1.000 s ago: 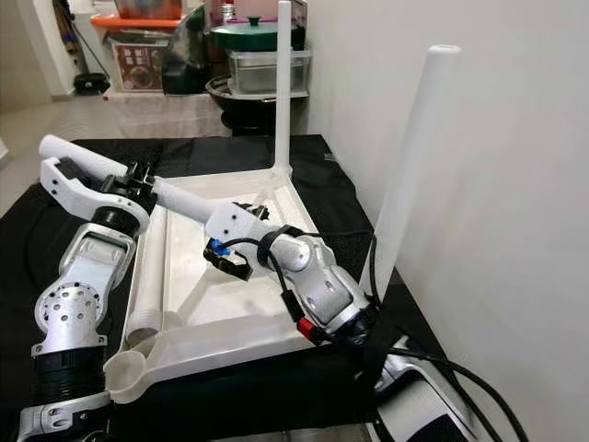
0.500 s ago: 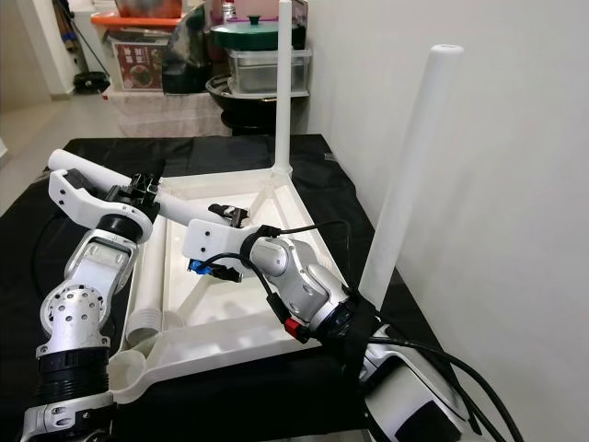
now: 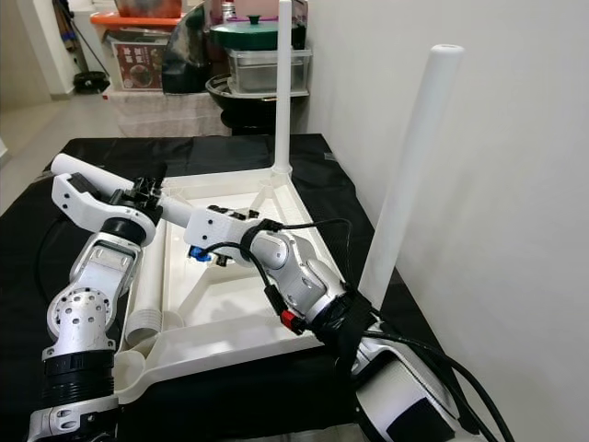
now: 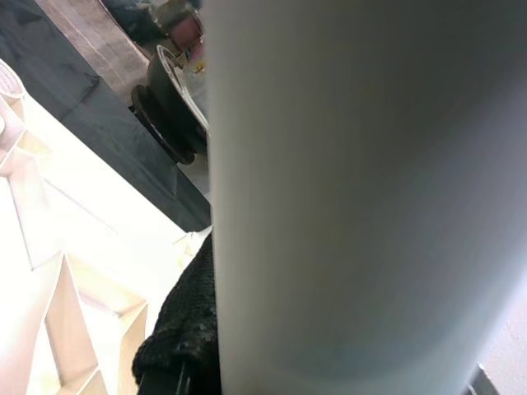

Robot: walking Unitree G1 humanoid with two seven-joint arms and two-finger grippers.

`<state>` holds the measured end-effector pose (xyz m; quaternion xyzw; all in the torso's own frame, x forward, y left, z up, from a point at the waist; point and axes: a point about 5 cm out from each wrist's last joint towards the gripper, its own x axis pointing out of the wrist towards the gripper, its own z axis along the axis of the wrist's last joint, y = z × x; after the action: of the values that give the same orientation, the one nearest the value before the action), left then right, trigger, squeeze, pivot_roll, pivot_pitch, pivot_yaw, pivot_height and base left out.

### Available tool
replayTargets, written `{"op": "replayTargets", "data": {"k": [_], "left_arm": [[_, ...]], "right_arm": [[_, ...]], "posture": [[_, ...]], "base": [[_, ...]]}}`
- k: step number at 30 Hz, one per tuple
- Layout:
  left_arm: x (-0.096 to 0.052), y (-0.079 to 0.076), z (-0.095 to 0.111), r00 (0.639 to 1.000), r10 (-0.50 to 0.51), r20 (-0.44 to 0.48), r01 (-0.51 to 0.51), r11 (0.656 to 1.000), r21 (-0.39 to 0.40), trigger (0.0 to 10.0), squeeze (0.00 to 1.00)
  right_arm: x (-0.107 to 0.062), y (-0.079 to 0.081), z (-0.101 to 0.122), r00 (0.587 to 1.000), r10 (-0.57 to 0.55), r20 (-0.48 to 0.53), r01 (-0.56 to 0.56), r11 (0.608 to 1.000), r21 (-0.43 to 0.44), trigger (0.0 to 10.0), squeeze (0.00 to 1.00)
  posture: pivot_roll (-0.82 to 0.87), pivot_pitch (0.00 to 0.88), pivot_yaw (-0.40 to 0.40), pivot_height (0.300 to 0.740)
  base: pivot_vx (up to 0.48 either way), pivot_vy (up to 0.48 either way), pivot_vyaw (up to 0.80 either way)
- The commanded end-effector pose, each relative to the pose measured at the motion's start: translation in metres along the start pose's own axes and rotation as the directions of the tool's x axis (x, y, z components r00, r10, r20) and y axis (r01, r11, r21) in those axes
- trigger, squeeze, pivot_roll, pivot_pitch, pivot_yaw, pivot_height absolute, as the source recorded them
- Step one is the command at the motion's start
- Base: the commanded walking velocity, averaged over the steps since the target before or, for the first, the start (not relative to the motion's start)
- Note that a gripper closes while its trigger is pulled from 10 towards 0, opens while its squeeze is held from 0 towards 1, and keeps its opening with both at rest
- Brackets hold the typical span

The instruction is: Building children table

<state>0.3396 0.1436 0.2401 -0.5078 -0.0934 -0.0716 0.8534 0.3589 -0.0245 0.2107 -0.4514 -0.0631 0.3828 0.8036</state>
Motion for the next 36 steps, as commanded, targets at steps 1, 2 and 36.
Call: {"op": "replayTargets", "data": {"k": [1, 2, 36], "left_arm": [[0.001, -0.036, -0.016, 0.982, -0.176, -0.066, 0.174, 0.984, -0.042, 0.0, 1.0], [0.0, -0.036, -0.015, 0.982, -0.178, -0.063, 0.175, 0.984, -0.038, 0.0, 1.0], [-0.033, -0.08, -0.008, 0.85, -0.516, -0.106, 0.51, 0.856, -0.08, 10.0, 1.0]], "right_arm": [[0.005, 0.019, -0.005, 0.997, 0.071, -0.018, -0.072, 0.997, -0.026, 0.0, 0.0], [0.005, 0.019, -0.007, 0.997, 0.07, -0.02, -0.07, 0.997, -0.027, 0.0, 0.0], [-0.015, -0.043, -0.04, 0.964, -0.248, -0.095, 0.243, 0.968, -0.059, 0.0, 0.0]], "posture": [[0.03, 0.0, -0.027, 0.74], [0.03, 0.0, -0.026, 0.74], [0.04, 0.0, -0.024, 0.74]], "base": [[0.0, 0.0, 0.0], [0.0, 0.0, 0.0], [0.0, 0.0, 0.0]]}}
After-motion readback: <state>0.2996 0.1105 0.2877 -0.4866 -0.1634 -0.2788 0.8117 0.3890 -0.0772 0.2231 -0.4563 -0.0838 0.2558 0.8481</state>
